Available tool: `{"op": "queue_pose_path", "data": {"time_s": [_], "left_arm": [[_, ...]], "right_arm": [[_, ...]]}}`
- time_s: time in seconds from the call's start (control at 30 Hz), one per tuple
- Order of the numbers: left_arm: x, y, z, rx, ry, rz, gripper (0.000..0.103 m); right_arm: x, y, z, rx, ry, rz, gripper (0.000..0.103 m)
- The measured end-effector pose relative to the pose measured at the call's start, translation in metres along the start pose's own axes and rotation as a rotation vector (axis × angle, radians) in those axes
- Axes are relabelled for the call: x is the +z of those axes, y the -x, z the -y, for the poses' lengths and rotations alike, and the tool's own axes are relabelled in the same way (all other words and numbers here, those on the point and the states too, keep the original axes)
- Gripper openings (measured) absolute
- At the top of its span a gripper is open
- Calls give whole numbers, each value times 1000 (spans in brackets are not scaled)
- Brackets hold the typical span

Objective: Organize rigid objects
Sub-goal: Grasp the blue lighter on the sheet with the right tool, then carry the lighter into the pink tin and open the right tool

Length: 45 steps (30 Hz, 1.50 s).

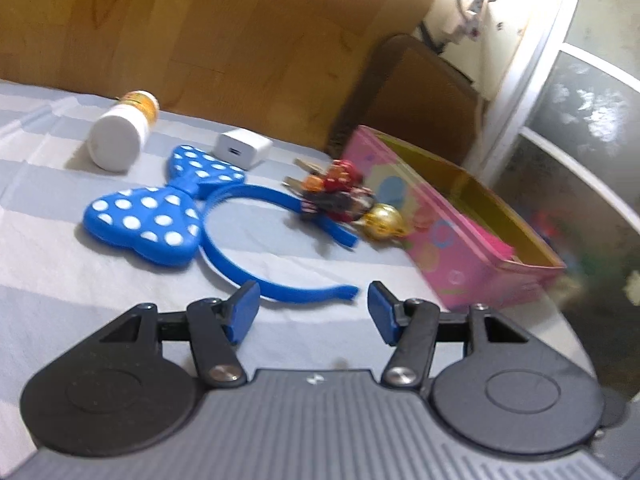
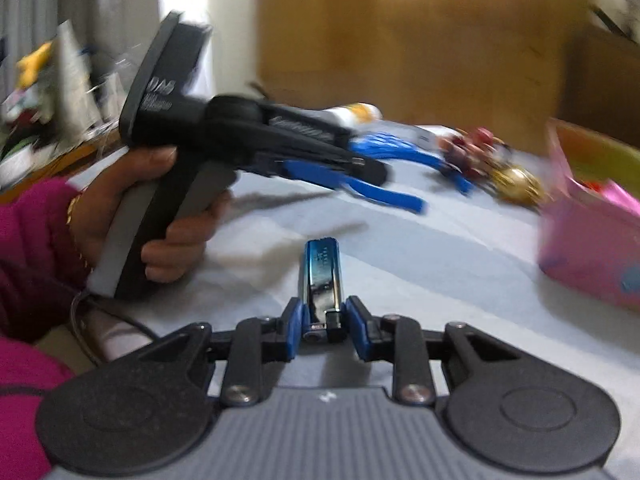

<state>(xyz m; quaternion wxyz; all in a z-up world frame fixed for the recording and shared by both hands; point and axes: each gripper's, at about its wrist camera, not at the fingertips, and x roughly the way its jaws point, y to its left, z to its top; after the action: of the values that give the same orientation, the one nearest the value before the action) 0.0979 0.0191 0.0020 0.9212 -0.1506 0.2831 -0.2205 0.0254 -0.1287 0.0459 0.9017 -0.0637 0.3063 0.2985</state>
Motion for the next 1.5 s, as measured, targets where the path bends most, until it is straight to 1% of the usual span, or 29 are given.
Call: {"op": "queue_pose_path", "data": {"time_s": [0.03, 0.07, 0.1, 0.17, 0.2, 0.27, 0.37, 0.47, 0.57, 0.63, 0.7, 0.73, 0.77, 0.8, 0.83, 0.9, 0.97, 1.0, 1.1, 1.17, 1.23, 1.3, 1.4, 1.5], "left_arm": [[-1, 4, 1, -11, 5, -6, 57], [-1, 8, 1, -19, 7, -12, 57], [-2, 12, 2, -24, 4, -18, 57], [-5, 19, 4, -25, -11, -29, 57], [-7, 21, 5, -25, -17, -33, 57], [-10, 22, 6, -32, -11, -48, 57], [-10, 12, 9, -49, 2, -77, 57], [-9, -1, 20, -55, -39, -101, 58], [-8, -16, 30, -49, -86, -122, 58], [-8, -22, 34, -40, -105, -120, 59], [-8, -25, 38, -35, -116, -125, 57], [-9, -25, 39, -36, -126, -128, 38], [-11, -26, 41, -44, -137, -144, 34], [-13, -25, 43, -20, -161, -131, 32], [-14, -24, 44, -15, -161, -131, 31], [-10, -23, 42, -4, -132, -142, 31], [-4, -19, 46, -6, -123, -126, 31], [2, -15, 50, -16, -129, -109, 31], [25, -11, 68, -47, -168, -56, 31], [43, -14, 85, -69, -207, -30, 31], [59, -23, 106, -97, -250, -3, 31], [69, -34, 127, -124, -295, 21, 31], [81, -61, 152, -160, -330, 24, 31], [82, -91, 168, -159, -354, 16, 32]], "right_arm": [[1, -4, -2, -25, 30, 17, 29], [3, -7, 0, -78, 36, 32, 31], [6, -11, 4, -143, 16, 41, 33], [7, -13, 17, -210, -45, 52, 33], [7, -12, 23, -211, -79, 57, 33], [5, -6, 30, -176, -125, 71, 33], [4, -5, 24, -180, -96, 75, 33], [1, -7, 15, -196, -78, 60, 34], [-4, -5, 23, -196, -102, 57, 39], [-6, -5, 27, -193, -127, 55, 40], [-7, -7, 27, -194, -126, 55, 40], [-7, -8, 26, -198, -119, 54, 31], [-7, -8, 24, -189, -107, 56, 27], [-7, -7, 22, -183, -98, 57, 27], [-8, -8, 22, -181, -93, 57, 27], [-7, -8, 25, -161, -114, 57, 26], [-4, -1, 28, -136, -148, 94, 26], [-1, 4, 28, -143, -146, 119, 26], [9, 21, 25, -199, -119, 190, 26], [16, 30, 31, -245, -102, 228, 26], [22, 39, 41, -296, -96, 263, 26], [26, 47, 58, -347, -116, 294, 26], [28, 51, 88, -398, -152, 312, 26], [27, 48, 116, -429, -210, 296, 26]]}}
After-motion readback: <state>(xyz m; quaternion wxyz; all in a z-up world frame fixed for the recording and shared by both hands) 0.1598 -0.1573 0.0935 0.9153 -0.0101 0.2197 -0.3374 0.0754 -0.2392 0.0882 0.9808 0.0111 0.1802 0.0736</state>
